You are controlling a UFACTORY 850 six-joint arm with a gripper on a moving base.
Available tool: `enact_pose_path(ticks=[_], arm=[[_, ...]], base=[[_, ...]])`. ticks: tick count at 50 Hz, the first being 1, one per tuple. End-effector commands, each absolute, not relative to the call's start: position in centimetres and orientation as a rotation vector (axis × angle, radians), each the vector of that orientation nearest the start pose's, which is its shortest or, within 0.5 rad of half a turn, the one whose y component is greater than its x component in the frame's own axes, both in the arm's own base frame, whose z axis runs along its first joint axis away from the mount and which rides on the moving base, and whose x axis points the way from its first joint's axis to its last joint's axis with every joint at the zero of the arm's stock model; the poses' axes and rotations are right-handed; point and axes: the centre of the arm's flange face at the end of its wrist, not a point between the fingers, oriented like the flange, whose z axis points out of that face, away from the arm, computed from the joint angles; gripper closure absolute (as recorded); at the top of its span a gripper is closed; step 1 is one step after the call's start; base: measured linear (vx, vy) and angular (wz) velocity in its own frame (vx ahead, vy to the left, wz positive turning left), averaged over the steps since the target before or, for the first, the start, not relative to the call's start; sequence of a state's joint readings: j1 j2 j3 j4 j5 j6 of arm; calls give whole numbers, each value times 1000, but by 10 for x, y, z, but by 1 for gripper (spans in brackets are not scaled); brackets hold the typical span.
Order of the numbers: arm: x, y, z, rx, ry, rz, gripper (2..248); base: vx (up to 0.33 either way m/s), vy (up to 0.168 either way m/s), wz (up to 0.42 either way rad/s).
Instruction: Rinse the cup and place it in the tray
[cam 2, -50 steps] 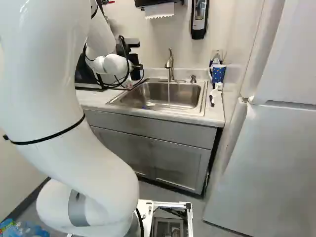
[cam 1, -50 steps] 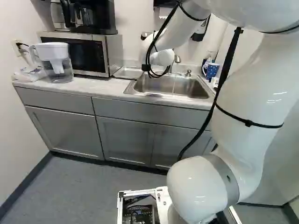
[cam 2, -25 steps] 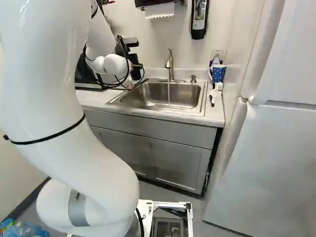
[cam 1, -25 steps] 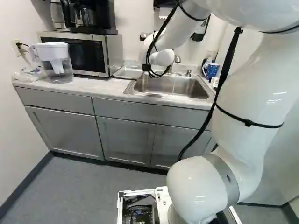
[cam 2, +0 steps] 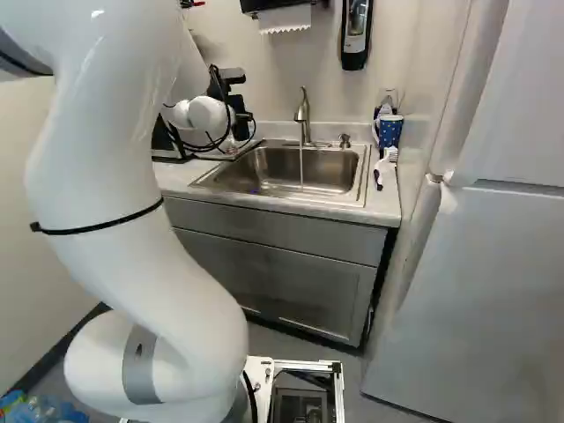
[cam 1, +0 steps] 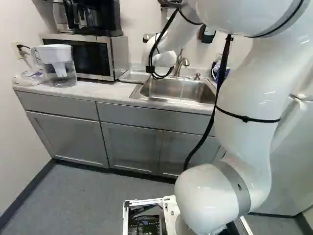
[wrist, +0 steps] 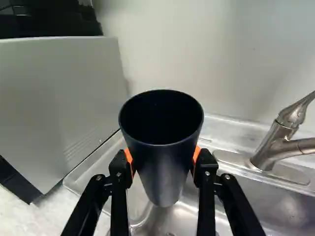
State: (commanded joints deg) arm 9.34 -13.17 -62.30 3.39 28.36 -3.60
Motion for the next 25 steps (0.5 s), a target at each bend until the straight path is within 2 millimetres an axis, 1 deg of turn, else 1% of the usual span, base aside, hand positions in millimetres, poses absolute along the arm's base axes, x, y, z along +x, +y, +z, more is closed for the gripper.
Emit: enact_pose_path(ticks=[25], arm=[[622, 130, 554, -2351, -234, -1909, 125]], base=[[0, 0, 0]])
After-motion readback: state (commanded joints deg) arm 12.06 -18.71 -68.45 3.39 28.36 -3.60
